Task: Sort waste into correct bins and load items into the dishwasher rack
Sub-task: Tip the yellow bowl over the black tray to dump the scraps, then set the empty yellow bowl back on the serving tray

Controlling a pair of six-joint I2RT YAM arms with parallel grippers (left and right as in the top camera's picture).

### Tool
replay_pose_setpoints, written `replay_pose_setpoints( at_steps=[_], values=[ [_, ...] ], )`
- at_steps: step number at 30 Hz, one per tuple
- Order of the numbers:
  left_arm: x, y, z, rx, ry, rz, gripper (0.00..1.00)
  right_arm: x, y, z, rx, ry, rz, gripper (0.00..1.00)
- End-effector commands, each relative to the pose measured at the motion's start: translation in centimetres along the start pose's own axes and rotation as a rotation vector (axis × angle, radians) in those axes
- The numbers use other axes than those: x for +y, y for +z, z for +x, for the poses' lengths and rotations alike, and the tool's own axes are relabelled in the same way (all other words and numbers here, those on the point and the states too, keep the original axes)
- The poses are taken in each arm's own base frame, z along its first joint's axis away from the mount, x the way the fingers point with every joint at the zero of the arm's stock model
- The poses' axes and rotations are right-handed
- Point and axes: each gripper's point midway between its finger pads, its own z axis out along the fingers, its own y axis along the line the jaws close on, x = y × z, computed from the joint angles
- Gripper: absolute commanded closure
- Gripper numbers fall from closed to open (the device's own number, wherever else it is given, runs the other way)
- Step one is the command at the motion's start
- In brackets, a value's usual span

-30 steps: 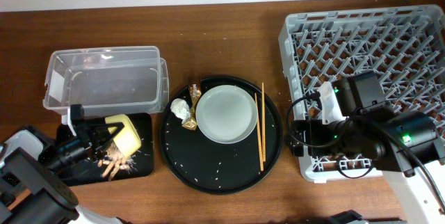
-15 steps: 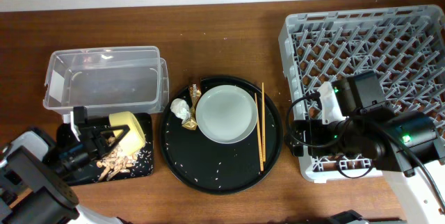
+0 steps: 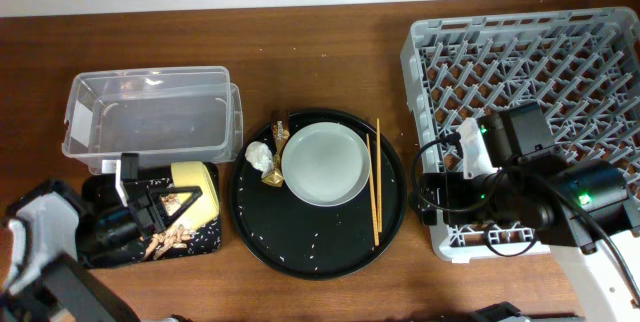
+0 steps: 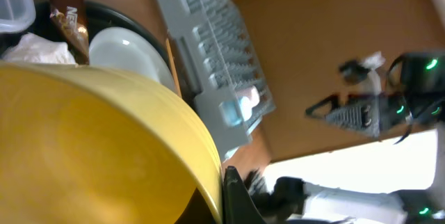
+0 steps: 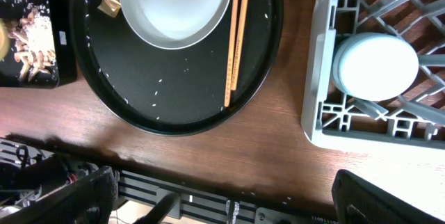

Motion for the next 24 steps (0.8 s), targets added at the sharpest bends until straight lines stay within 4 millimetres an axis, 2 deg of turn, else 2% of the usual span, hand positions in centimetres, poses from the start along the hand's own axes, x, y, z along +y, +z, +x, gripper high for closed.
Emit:
replay_pose_setpoints(
  at_steps=[1, 2, 3, 4, 7, 11, 13, 16, 22, 23, 24],
  values=[
    [-0.2, -0.9, 2.7, 0.144, -0.031, -0.241, 1.0, 0.1, -0.1, 0.0, -0.007, 0.0, 0.003, 0.02],
    [1.0, -1.8, 3.4, 0.169, -0.095, -0.397, 1.0, 0.1, -0.1, 0.0, -0.007, 0.0, 0.003, 0.02],
    [-0.2, -1.3, 3.6, 0.169, -0.007, -0.427, 1.0, 0.1, -0.1, 0.0, -0.007, 0.0, 0.004, 0.02],
    [-0.5, -1.1, 4.0, 0.181, -0.001, -0.474, 1.0, 0.1, -0.1, 0.0, -0.007, 0.0, 0.003, 0.02],
    [0.0, -1.0, 4.8, 0.237, 0.033, -0.639, 1.0, 0.1, -0.1, 0.0, -0.007, 0.0, 0.0, 0.02],
    [-0.9, 3.1, 5.3, 0.335, 0.112, -0.641, 1.0, 0.1, -0.1, 0.0, -0.009, -0.001, -0.001, 0.02],
    [-0.7, 5.1, 6.0, 0.395, 0.14, -0.672, 1.0, 0.1, -0.1, 0.0, -0.009, -0.001, -0.001, 0.02],
    [0.3, 7.7, 8.6, 0.55, 0.216, -0.768, 1.0, 0.1, -0.1, 0.0, -0.008, 0.0, 0.0, 0.02],
    [2.8, 14.4, 14.9, 0.851, 0.385, -0.772, 0.99, 0.1, -0.1, 0.0, -0.009, -0.001, 0.0, 0.02],
    [3.8, 14.9, 15.2, 0.854, 0.39, -0.831, 0.98, 0.1, -0.1, 0.0, -0.008, 0.0, 0.0, 0.02],
    [4.8, 15.2, 15.4, 0.856, 0.408, -0.882, 0.92, 0.1, -0.1, 0.0, -0.007, -0.001, 0.0, 0.02]
  ],
)
